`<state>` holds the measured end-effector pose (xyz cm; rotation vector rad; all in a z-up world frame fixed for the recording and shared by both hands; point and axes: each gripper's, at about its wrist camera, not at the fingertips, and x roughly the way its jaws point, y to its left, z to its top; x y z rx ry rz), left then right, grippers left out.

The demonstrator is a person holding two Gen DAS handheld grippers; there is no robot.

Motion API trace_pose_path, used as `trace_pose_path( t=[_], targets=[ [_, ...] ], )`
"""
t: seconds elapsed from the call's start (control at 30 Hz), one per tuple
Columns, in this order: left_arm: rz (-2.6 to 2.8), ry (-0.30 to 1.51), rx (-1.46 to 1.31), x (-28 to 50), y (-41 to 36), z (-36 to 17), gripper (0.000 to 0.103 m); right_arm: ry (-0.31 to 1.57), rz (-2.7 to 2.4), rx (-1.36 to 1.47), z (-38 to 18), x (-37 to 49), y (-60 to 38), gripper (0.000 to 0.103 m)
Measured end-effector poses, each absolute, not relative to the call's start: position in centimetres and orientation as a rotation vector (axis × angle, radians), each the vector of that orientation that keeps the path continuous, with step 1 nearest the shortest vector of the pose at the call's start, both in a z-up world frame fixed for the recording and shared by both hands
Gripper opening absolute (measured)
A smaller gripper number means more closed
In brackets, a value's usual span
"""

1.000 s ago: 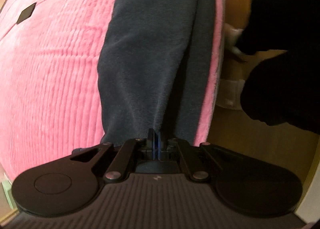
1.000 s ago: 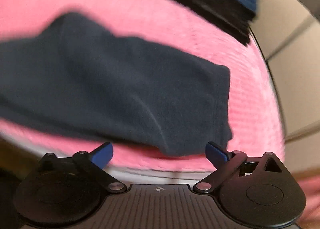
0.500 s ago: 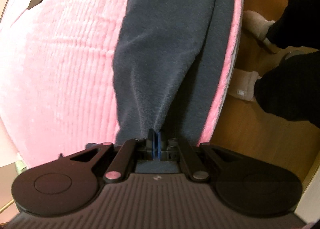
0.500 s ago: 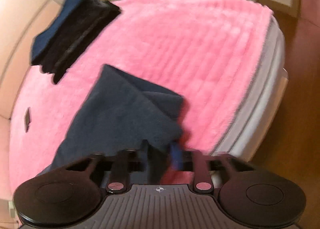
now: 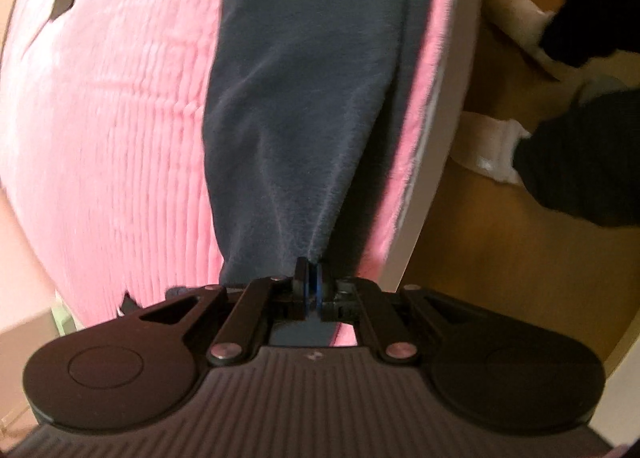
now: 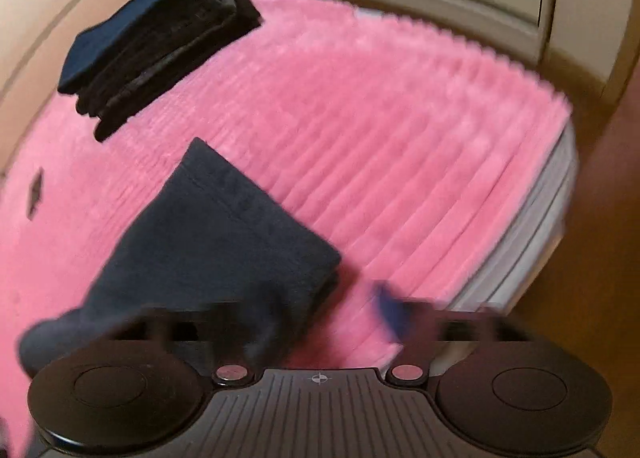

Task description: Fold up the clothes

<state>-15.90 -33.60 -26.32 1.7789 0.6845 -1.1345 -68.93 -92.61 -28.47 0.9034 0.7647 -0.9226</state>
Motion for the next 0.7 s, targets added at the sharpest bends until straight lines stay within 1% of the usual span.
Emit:
trace_pose_path(
  t=[0.13, 0.27, 0.37, 0.4, 0.47, 0.5, 0.53, 0.57, 0.63, 0.7],
  targets=[
    [-1.093, 0.714, 1.701, -15.3, -32.8, -26.5, 0.005, 0.792, -0.904, 0.791, -27.0, -66.2, -91.4, 0.078],
    [-1.057, 0.778, 1.6, -14.8, -30.0, -26.1, 0.008, 0.793, -0.823, 0.703, -24.6, -62.1, -87.4, 0.078],
    [-1.05, 0.852, 1.442, -13.1, -27.6, -25.4, 0.009, 0.807, -0.722, 0.673, -23.6, -57.7, -82.6, 0.078],
    [-1.041, 0.881, 1.35, -12.1, -26.9, -24.8, 0.012, 0.818, -0.69, 0.66, -23.5, -56.2, -80.8, 0.078],
    [-0.994, 0.945, 1.141, -9.5, -26.0, -24.0, 0.024, 0.849, -0.613, 0.65, -23.3, -52.9, -76.4, 0.079],
    [-0.967, 0.974, 1.036, -8.2, -25.6, -23.6, 0.033, 0.866, -0.575, 0.652, -23.4, -51.3, -74.3, 0.079],
    [-0.939, 1.001, 0.932, -6.9, -25.1, -23.3, 0.036, 0.882, -0.536, 0.653, -23.6, -49.6, -72.2, 0.079],
    [-0.909, 1.022, 0.844, -5.5, -24.7, -23.3, 0.036, 0.898, -0.497, 0.653, -23.8, -48.0, -70.2, 0.079],
    [-0.858, 1.038, 0.743, -3.0, -23.7, -23.4, 0.041, 0.928, -0.416, 0.649, -24.0, -44.7, -66.2, 0.079],
    [-0.815, 1.064, 0.658, -0.7, -23.3, -24.2, 0.041, 0.955, -0.336, 0.616, -24.2, -41.9, -62.9, 0.08]
  ],
)
